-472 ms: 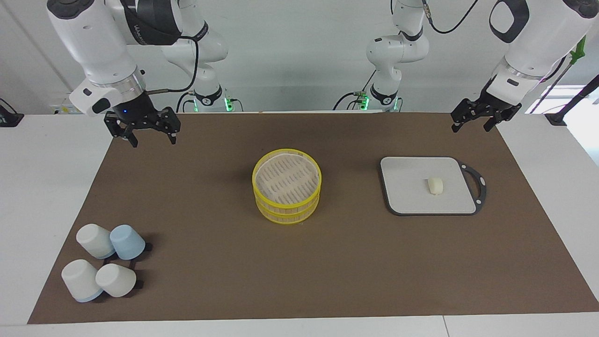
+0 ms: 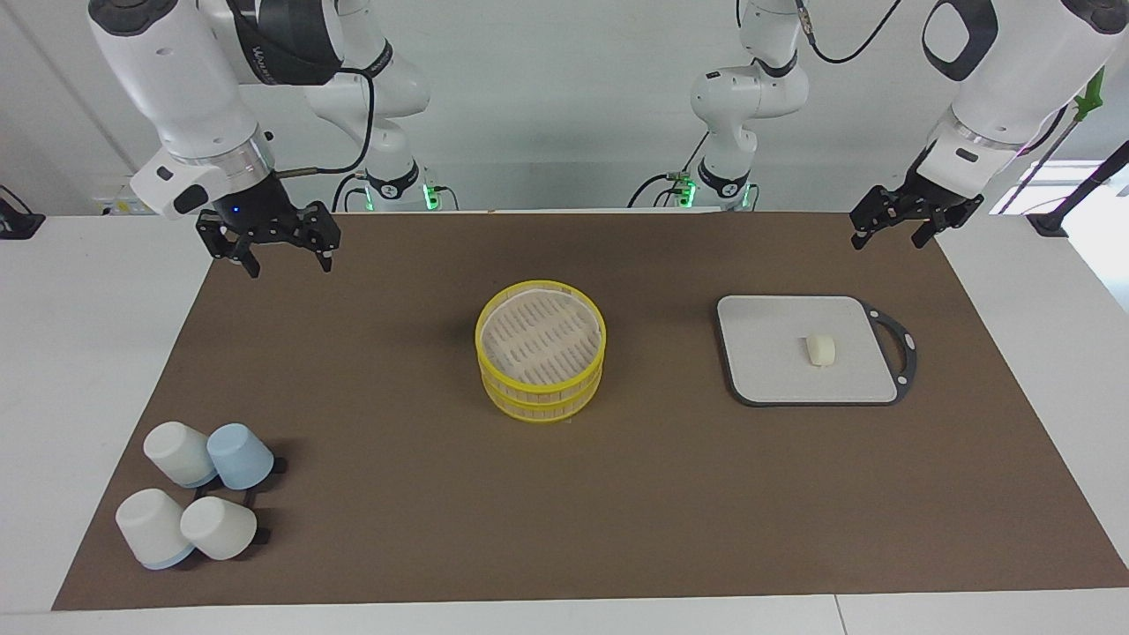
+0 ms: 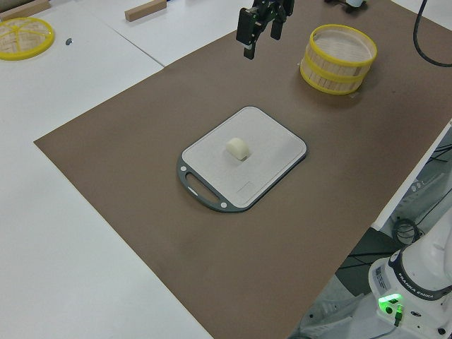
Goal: Place bun in steamer
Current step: 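Reach the left gripper to the white bun on the tray and grasp it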
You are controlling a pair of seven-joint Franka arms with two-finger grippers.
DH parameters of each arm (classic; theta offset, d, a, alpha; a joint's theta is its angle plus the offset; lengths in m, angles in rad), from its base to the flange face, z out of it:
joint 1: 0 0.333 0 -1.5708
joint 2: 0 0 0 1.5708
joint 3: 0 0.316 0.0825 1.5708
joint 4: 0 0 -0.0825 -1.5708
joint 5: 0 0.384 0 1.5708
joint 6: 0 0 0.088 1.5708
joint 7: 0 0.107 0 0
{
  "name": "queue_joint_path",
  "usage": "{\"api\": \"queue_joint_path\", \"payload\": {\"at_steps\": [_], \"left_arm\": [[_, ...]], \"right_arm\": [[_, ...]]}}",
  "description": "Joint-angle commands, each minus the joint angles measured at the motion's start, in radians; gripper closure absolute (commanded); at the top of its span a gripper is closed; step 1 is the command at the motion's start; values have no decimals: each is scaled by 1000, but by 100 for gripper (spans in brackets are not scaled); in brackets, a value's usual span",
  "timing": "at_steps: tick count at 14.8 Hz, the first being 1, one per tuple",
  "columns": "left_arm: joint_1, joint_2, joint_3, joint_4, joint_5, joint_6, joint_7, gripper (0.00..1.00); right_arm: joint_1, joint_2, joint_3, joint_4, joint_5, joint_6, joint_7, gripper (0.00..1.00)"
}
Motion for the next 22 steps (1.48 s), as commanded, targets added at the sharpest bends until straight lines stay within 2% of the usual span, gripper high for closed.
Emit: {"api": "queue_joint_path", "payload": {"at_steps": [1,5,10,14,18,22], "left_arm": [[-31,-35,21,-42,-10,3,-44,0],[-2,-53,22,-138,-6,121,-65,0],[2,-30,22,-334,28,291,13,0],[5,-11,24,-506,31,505,31,0],[30,67,24,-535,31,613,112,0],[56,73,22,-610,31,751,135,0]], "right_arm": [[-13,-25,9,-28,-2,-4,-18,0],[-13,-25,9,-28,-2,-2,-18,0],[-13,-25,9,-28,-2,-4,-18,0],[-13,-25,9,-28,-2,-2,-18,0],[-13,-25,9,-28,-2,-2,-18,0],[-39,-34,8,-31,-2,-31,-35,0]]}}
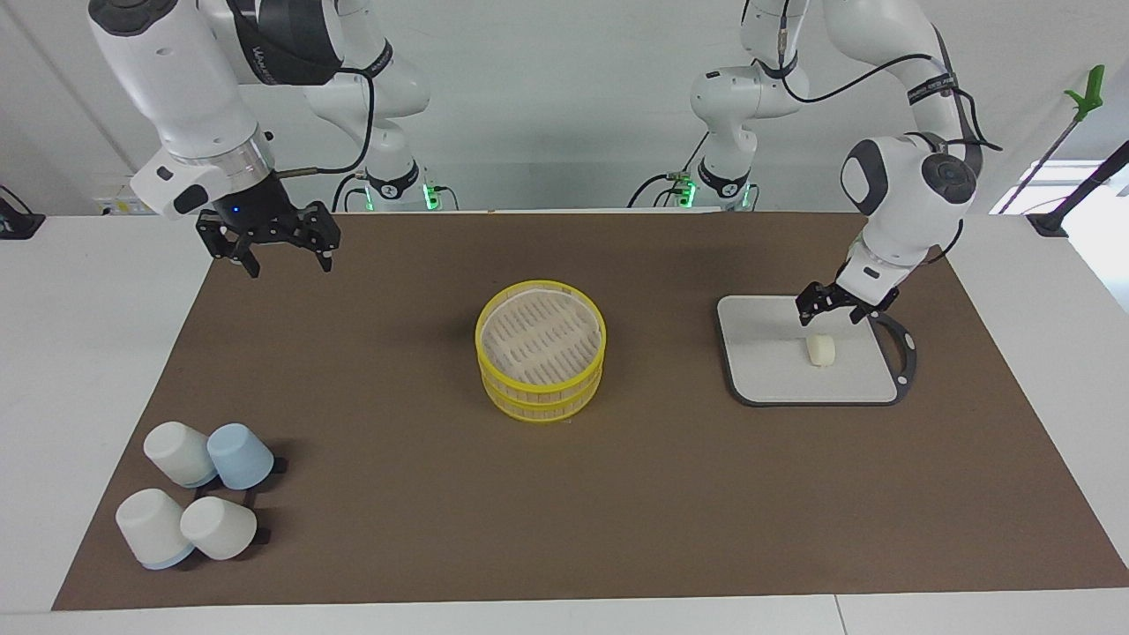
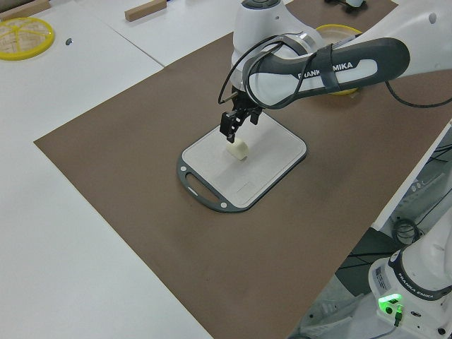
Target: Place bun in steamer
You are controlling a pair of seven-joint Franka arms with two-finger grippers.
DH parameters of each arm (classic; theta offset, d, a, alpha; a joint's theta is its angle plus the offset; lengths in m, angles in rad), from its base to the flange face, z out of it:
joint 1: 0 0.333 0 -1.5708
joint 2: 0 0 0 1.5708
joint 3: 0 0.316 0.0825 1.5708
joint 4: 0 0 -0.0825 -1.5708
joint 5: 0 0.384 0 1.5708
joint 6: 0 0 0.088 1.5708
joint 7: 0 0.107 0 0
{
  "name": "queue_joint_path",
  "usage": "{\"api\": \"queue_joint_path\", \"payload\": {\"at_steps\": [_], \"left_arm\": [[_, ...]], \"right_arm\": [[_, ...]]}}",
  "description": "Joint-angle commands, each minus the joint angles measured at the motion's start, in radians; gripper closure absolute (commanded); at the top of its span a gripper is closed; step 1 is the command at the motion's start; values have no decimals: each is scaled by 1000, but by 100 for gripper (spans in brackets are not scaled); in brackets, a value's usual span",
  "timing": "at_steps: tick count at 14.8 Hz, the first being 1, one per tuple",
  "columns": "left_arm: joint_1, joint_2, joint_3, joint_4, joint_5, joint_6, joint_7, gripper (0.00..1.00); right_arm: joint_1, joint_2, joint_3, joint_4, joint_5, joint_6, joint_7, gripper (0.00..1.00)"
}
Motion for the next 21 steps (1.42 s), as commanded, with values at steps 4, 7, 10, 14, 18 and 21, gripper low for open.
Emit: {"api": "queue_joint_path", "payload": {"at_steps": [4,7,10,14,18,21], "left_arm": [[2,29,-4,-76,16,136,-10,0],[2,45,-4,-76,16,145,-9,0],[-1,53,-4,-74,15,159,-13,0],[9,54,-6,-74,15,156,-18,15],[9,53,-4,-76,15,141,-18,54],[4,53,-6,-65,13,116,-29,73]], "right_arm": [[-4,-21,20,-63,13,63,32,0],[144,37,21,-48,11,102,262,0],[273,163,20,75,9,106,414,0],[436,292,20,214,12,63,661,1],[539,343,20,216,32,149,812,2],[618,416,14,275,29,149,889,5]]}}
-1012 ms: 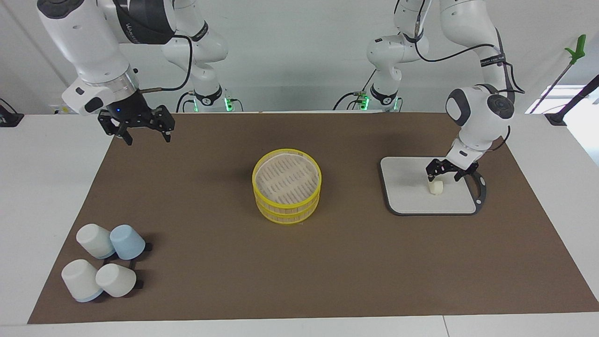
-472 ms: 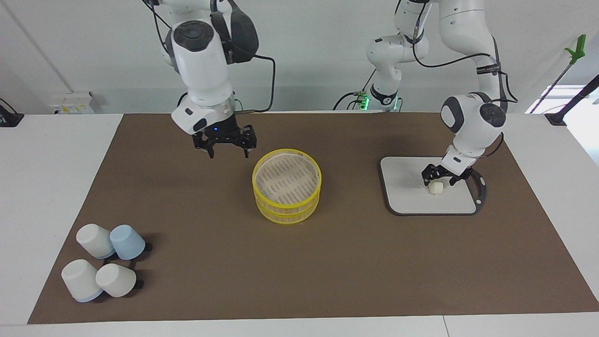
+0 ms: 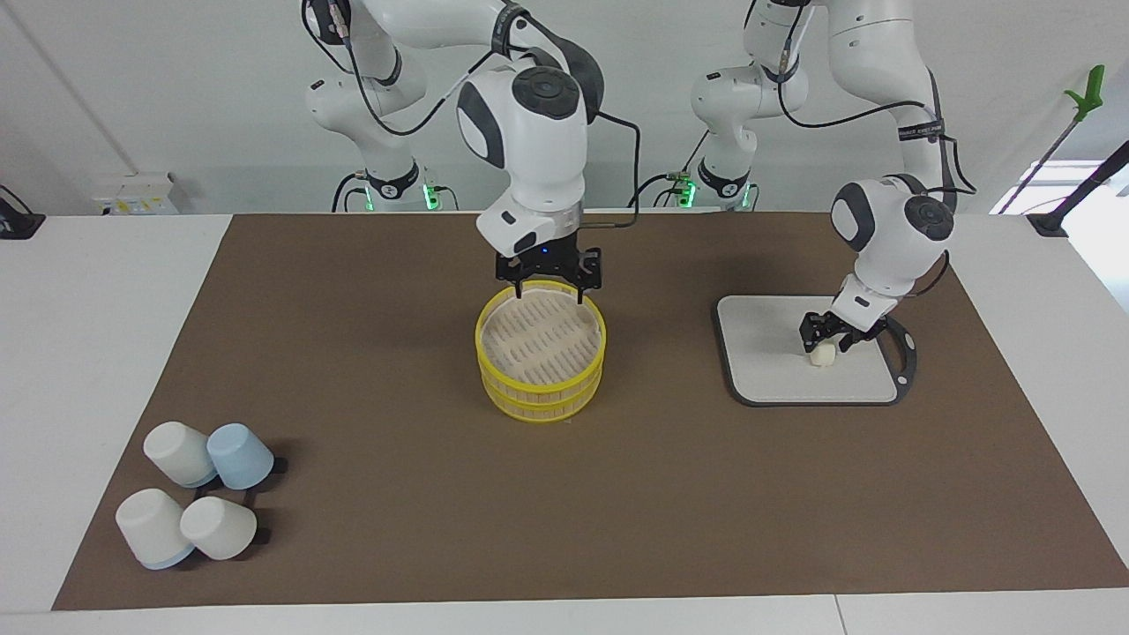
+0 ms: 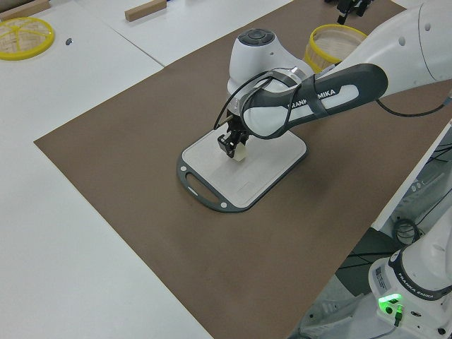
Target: Place bun in steamer
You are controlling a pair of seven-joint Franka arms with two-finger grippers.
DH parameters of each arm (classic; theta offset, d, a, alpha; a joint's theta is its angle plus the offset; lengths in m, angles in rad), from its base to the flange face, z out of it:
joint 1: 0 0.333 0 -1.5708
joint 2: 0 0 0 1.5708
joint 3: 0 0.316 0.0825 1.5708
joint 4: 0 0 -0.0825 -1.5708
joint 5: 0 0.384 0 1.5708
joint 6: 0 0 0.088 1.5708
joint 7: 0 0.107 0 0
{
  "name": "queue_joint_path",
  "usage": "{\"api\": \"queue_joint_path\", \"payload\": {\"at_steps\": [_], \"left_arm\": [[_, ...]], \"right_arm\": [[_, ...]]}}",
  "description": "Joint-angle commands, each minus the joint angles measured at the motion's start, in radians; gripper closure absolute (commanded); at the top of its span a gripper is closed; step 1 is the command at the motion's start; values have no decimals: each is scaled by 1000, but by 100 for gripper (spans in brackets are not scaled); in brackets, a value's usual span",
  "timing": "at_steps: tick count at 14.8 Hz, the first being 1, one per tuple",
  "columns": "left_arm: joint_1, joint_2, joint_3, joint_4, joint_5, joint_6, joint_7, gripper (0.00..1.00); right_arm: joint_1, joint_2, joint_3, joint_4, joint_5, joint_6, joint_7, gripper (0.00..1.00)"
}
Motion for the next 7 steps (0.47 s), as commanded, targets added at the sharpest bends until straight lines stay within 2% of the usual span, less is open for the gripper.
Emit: {"api": "queue_joint_path", "payload": {"at_steps": [1,2,4,7], "left_arm": [[-10,0,0,20,13,-35,-52,73],[-13,3,-2,63,9,-79,-75,73],[-31,2,-4,190,3,-252,-125,72],[-60,-9,-7,316,-4,-443,-211,72]], "right_arm": [[52,88,-10,92,9,5,64,7],[72,102,-9,92,5,28,79,8],[78,110,-6,73,9,126,84,9],[86,108,-4,5,9,194,83,9]]}}
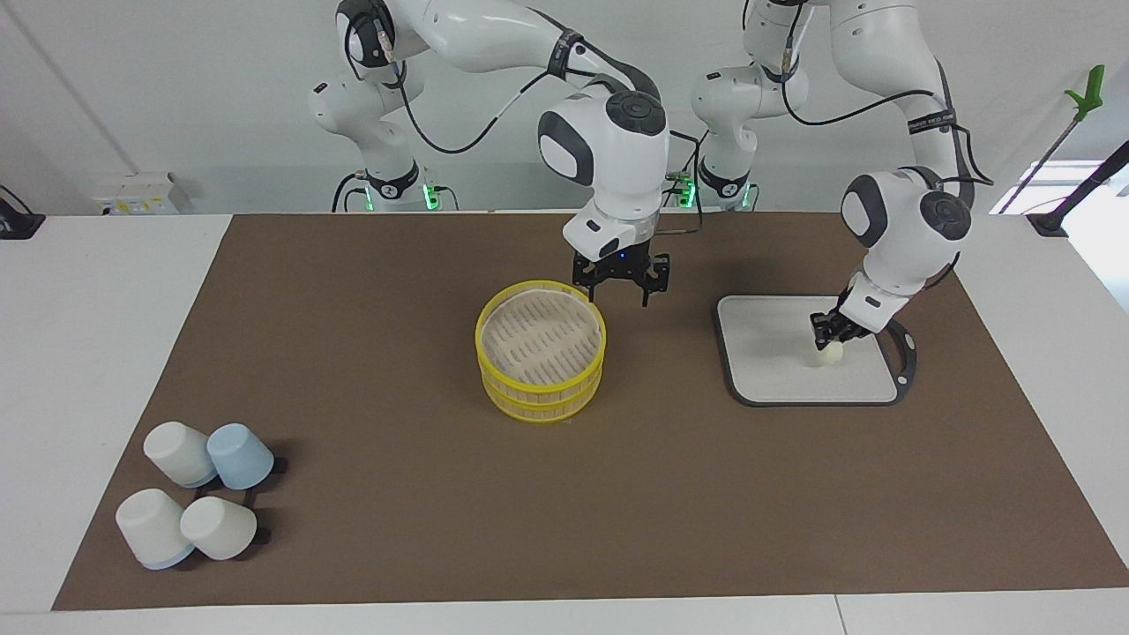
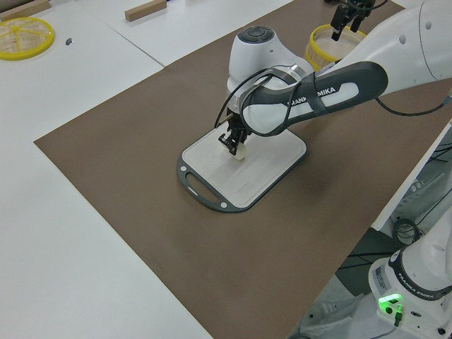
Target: Place bun in steamer
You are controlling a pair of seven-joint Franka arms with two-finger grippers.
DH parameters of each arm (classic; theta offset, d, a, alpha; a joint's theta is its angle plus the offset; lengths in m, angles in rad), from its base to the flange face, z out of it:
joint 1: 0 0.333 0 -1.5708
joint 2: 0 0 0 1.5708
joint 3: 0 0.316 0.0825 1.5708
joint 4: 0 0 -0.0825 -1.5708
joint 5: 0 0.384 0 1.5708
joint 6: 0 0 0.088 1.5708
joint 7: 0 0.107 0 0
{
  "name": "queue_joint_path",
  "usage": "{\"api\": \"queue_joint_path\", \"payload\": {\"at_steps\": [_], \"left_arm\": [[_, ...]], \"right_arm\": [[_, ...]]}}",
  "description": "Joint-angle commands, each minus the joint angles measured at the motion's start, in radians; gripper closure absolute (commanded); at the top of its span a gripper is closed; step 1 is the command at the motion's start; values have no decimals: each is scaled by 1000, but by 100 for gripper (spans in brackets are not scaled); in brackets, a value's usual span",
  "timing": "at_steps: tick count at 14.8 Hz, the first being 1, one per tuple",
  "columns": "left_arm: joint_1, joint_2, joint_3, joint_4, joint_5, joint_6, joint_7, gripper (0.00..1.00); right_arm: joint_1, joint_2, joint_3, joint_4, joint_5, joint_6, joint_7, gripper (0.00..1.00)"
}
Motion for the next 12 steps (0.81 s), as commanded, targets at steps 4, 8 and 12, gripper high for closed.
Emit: {"api": "queue_joint_path", "payload": {"at_steps": [4,8,12], "left_arm": [[-40,-54,4,114,-54,-200,-156,72],[-39,-87,4,113,-63,-223,-182,72],[-40,-87,4,113,-66,-223,-207,72]], "right_arm": [[-9,-11,-3,-71,6,45,-89,10],[-12,-16,-3,-91,7,46,-123,10],[-12,-40,-3,-159,18,89,-121,10]]}}
